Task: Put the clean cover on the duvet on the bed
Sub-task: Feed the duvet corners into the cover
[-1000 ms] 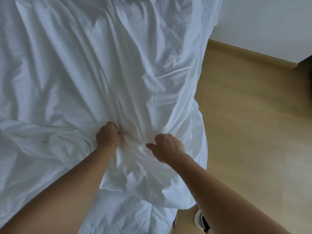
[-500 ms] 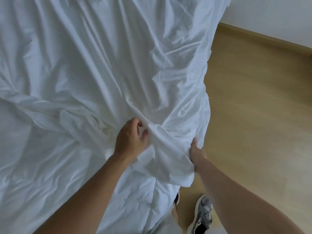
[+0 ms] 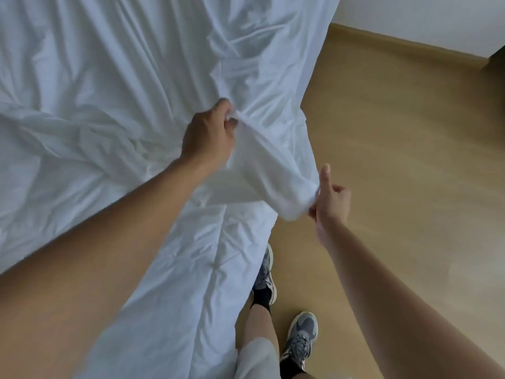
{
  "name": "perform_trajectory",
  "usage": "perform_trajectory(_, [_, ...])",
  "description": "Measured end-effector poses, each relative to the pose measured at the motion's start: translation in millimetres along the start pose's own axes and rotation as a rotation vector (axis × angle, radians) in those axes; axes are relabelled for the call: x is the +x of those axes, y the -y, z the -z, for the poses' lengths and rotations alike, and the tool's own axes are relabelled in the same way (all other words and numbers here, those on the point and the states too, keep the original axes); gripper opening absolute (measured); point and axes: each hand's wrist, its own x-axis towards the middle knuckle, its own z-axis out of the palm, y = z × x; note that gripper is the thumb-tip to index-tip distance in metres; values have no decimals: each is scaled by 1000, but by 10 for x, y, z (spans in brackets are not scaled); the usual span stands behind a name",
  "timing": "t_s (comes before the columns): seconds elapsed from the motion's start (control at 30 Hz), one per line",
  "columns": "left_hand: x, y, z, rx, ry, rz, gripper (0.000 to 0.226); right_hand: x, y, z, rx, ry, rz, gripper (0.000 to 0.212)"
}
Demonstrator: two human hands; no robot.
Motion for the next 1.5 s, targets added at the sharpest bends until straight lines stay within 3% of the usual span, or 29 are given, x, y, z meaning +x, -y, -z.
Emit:
perform_trajectory(0.07, [305, -216, 131, 57, -185, 63, 13, -302, -29, 22, -35, -194, 432, 52])
perform_trajectory(0.1, [409, -289, 171, 122, -228, 83, 14, -436, -110, -29, -162, -139, 637, 48])
perform_trajectory(0.17, [539, -375, 161, 207, -242, 123, 21, -622, -291, -253, -495, 158, 910, 38])
perform_trajectory(0.23, [600, -391, 81, 117, -232, 167, 21, -635, -403, -531, -841, 397, 939, 29])
perform_trajectory(0.27, [608, -372, 56, 53, -263, 204, 20, -557, -406, -670, -988, 391, 887, 47])
perform_trajectory(0.33, [622, -272, -1, -110, -405, 247, 17, -302, -300, -870, -1207, 199, 782, 80])
perform_trajectory(0.4, [452, -223, -75, -241, -435, 112, 27, 21, -163, -959, -1397, 110, 711, 82])
perform_trajectory(0.43, [284, -173, -151, -220, -333, -11, 38, 194, -91, -966, -1453, 164, 639, 72])
perform_trajectory(0.5, [-100, 56, -375, 61, 48, -177, 67, 502, 95, -945, -1423, 287, 545, 61])
perform_trajectory(0.57, [-293, 368, -519, 441, 309, -181, 78, 767, 404, -987, -1333, 342, 626, 62])
perform_trajectory(0.63, [-65, 644, -541, 541, 295, -154, 53, 962, 853, -1078, -1330, 464, 653, 62])
perform_trajectory(0.7, [425, 771, -450, 414, 255, -172, 32, 1080, 1304, -1203, -1293, 512, 640, 58])
perform_trajectory(0.8, [1289, 756, -170, 227, 116, -105, 31, 1236, 1873, -1362, -1205, 471, 668, 29])
perform_trajectory(0.83, [1568, 726, -92, 239, 21, -85, 33, 1266, 2030, -1423, -1171, 426, 679, 21])
perform_trajectory(0.87, [1814, 689, -40, 280, -70, -56, 32, 1316, 2156, -1482, -1133, 327, 705, 27])
perform_trajectory(0.97, [2200, 500, -18, 351, -279, 77, 25, 1325, 2246, -1601, -944, -187, 950, 23])
perform_trajectory(1.03, [2089, 369, -110, 339, -343, -12, 27, 1138, 1976, -1663, -808, -238, 1150, 26])
perform_trajectory(1.13, [1577, 292, -391, 196, -177, -477, 18, 863, 1349, -1532, -871, -58, 1210, 29])
perform_trajectory(1.2, [1299, 380, -537, 270, 51, -625, 28, 888, 983, -1332, -895, 10, 1126, 13])
perform_trajectory(1.23, [1270, 461, -584, 352, 116, -594, 37, 923, 840, -1234, -908, 28, 1093, 13])
perform_trajectory(1.37, [1658, 575, -614, 511, 106, -336, 53, 1135, 511, -1212, -1122, 127, 879, 51])
perform_trajectory(1.5, [1872, 363, -554, 390, 243, -155, 68, 1240, 545, -1541, -954, 106, 586, 56])
